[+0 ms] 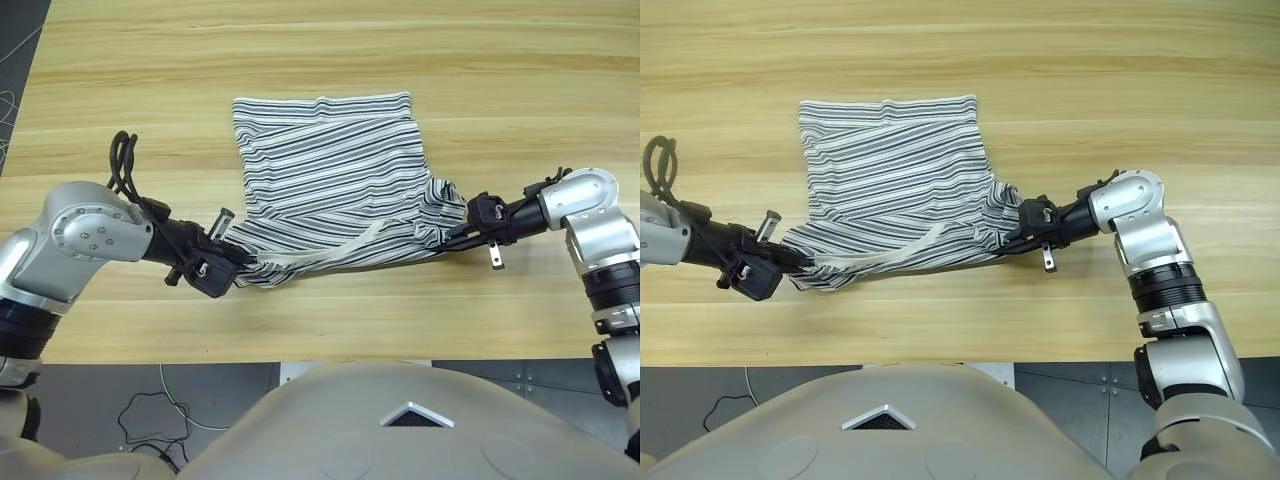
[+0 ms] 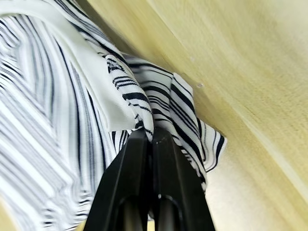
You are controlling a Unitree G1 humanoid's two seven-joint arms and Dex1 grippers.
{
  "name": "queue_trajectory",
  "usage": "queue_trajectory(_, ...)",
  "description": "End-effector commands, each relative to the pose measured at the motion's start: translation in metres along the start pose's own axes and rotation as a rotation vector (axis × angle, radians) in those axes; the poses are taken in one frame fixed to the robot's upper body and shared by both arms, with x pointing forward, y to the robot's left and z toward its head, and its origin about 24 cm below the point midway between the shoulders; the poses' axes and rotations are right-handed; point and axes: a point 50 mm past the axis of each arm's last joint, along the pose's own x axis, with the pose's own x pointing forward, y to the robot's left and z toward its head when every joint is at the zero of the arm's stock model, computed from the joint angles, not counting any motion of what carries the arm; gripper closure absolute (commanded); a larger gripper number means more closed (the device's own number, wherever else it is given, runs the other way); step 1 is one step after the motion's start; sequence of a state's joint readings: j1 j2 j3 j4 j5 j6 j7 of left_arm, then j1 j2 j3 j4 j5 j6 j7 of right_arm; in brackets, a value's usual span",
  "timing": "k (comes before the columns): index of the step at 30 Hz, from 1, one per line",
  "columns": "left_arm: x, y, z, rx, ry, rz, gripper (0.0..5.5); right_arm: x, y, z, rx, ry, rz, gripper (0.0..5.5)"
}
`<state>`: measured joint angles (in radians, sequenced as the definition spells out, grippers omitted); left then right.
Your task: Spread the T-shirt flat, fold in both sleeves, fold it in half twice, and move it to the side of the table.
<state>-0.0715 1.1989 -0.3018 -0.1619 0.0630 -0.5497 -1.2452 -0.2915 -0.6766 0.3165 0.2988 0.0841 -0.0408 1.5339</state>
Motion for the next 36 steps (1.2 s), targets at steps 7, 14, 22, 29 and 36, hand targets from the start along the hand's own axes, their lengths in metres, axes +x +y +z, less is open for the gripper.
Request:
queue_trajectory(7, -0.004, -0.011, 0.016, 0.013, 0.023, -0.084, 5.40, -0.004, 0.008, -0.002, -0.005, 0.040, 0.029, 5.38)
queue_trajectory(14, 0.004, -0.008, 0.026, -0.019, -0.031, -0.084, 4.86, -0.012, 0.011, -0.001, 0.033, 0.040, 0.040, 4.75)
queue_trajectory(22, -0.006, 0.015, 0.054, -0.007, -0.190, 0.038, 3.51, -0.025, 0.006, 0.001, 0.053, 0.054, 0.020, 3.16)
queue_trajectory(29, -0.026, 0.019, 0.048, -0.014, -0.224, 0.081, 2.98, -0.039, -0.012, 0.029, -0.049, -0.092, -0.079, 2.25)
queue_trajectory(36, -0.084, 0.037, 0.014, -0.234, -0.523, 0.248, 2.98, -0.044, -0.021, 0.046, -0.052, -0.356, -0.066, 2.25)
